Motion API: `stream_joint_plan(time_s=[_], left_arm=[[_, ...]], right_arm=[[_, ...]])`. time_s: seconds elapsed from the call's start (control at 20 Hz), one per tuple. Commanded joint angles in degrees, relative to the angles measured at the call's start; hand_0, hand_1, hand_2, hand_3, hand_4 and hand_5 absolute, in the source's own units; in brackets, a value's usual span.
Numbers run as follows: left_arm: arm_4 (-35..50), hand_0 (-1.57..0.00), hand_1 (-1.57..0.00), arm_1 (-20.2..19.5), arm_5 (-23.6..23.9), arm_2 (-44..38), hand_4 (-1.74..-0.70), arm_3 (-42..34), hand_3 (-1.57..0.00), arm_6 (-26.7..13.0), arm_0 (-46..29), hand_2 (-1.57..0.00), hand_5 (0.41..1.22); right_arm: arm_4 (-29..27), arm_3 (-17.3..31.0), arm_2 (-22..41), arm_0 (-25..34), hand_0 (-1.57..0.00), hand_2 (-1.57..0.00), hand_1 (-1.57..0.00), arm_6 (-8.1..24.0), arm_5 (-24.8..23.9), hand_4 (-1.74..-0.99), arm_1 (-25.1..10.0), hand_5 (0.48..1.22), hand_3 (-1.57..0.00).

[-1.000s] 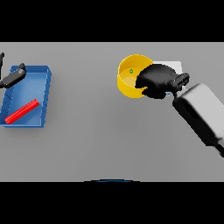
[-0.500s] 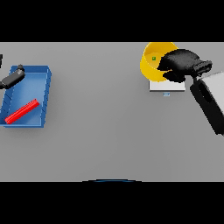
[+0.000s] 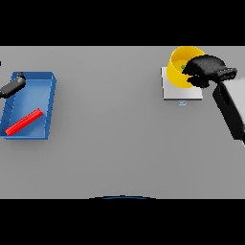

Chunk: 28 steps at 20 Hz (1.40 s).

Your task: Pick up the red beaker and tilt it to pour out 1 green nut into yellow bowl. Pick up the yellow bowl and place it on the metallic measuring scale.

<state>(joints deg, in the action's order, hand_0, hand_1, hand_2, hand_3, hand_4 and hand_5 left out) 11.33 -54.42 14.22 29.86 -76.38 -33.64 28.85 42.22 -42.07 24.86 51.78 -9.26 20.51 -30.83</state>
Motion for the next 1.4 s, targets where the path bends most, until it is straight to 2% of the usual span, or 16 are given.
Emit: stream_joint_plan(time_s=[0.0, 0.25, 0.3, 0.35, 0.4, 0.5, 0.55, 0.6, 0.65, 0.75, 0.9, 1.1, 1.35], left_arm=[[-0.4, 0.0, 0.0, 0.16, 0.27, 0.2, -0.81, 0.16, 0.0, -0.59, 0.35, 0.0, 0.749], [-0.36, 0.0, 0.0, -0.05, 0.48, 0.18, -0.8, -0.78, 0.0, -0.48, 0.31, 0.0, 0.725], [-0.36, 0.0, 0.0, 0.05, 0.26, 0.2, -0.81, -0.35, 0.0, -0.06, 0.33, 0.0, 0.728], [-0.26, 0.0, 0.0, 0.72, 0.1, 0.23, -0.81, 0.3, 0.0, -0.17, 0.87, 0.0, 0.734], [-0.52, 0.0, 0.0, 0.99, -0.01, 0.53, -0.81, 0.66, 0.0, -0.64, 1.17, 0.0, 0.734], [-0.61, 0.0, 0.0, 0.85, -0.23, 0.54, -0.81, 0.76, 0.0, -0.52, 1.33, 0.0, 0.74], [-0.34, 0.0, 0.0, 1.08, -0.33, 0.5, -0.81, 0.82, 0.0, -0.33, 1.26, 0.0, 0.745], [-0.53, 0.0, 0.0, 1.53, -0.49, 0.77, -0.81, 1.24, 0.0, -0.26, 1.52, 0.0, 0.745], [-0.69, 0.0, 0.0, 1.8, -0.37, 0.86, -0.81, 1.79, 0.0, -0.51, 1.63, 0.0, 0.744], [-0.61, 0.0, 0.0, 1.65, 0.16, 0.66, -0.81, 1.33, 0.0, 0.14, 0.93, 0.0, 0.745], [-0.9, 0.0, 0.0, 1.93, -0.7, 0.78, -0.81, 2.65, 0.0, -0.5, 2.44, 0.0, 0.738], [-0.8, 0.0, 0.0, 2.38, -0.55, 0.56, -0.81, 3.81, 0.0, 0.37, 2.14, 0.0, 0.736], [-0.57, 0.0, 0.0, 2.59, -0.31, 0.46, -0.82, 3.25, 0.0, 0.5, 2.34, 0.0, 0.734]], right_arm=[[0.22, 2.34, 0.05, 0.54, -1.57, -1.57, -1.57, -0.71, -1.02, -1.724, 0.57, 1.221, -1.41], [0.35, 7.97, 1.05, 1.13, -1.57, -1.57, -1.49, -0.21, -3.83, -1.727, 3.01, 1.221, -1.5], [0.16, 8.61, 1.14, 1.27, -1.57, -1.57, -1.48, -0.54, -4.56, -1.727, 3.37, 1.221, -1.51], [0.03, 9.33, 1.3, 1.41, -1.57, -1.57, -1.46, -2.29, -4.94, -1.724, 2.81, 1.221, -1.5], [-0.17, 9.66, 1.44, 1.66, -1.55, -1.57, -1.42, -1.81, -4.59, -1.721, 2.96, 1.221, -1.48], [-0.99, 10.58, 1.37, 2.36, -1.54, -1.57, -1.41, -1.45, -3.72, -1.728, 3.39, 1.221, -1.17], [-1.28, 11.39, 1.19, 2.75, -1.54, -1.5, -1.44, -1.44, -3.1, -1.659, 3.63, 1.221, -1.02], [-1.47, 11.69, 0.98, 2.96, -1.52, -1.35, -1.35, -0.73, -2.97, -1.596, 3.58, 1.134, -0.91], [-1.57, 12.57, 0.94, 2.71, -1.22, -1.13, -1.08, -0.17, -2.94, -1.548, 4.0, 1.053, -0.82], [-1.57, 13.57, 0.9, 3.28, -0.78, -0.81, -0.69, -1.39, -2.36, -1.47, 3.85, 0.928, -0.71], [-1.77, 13.97, 0.91, 3.57, -0.4, -0.52, -0.35, -2.38, -1.66, -1.41, 4.12, 0.821, -0.6], [-0.29, 17.18, 1.85, 5.04, -0.16, -0.29, -0.14, -4.92, -2.24, -1.356, 4.35, 0.755, -0.47], [0.82, 20.09, 2.52, 6.87, -0.05, -0.12, -0.05, -5.89, -1.79, -1.308, 5.28, 0.733, -0.35]])
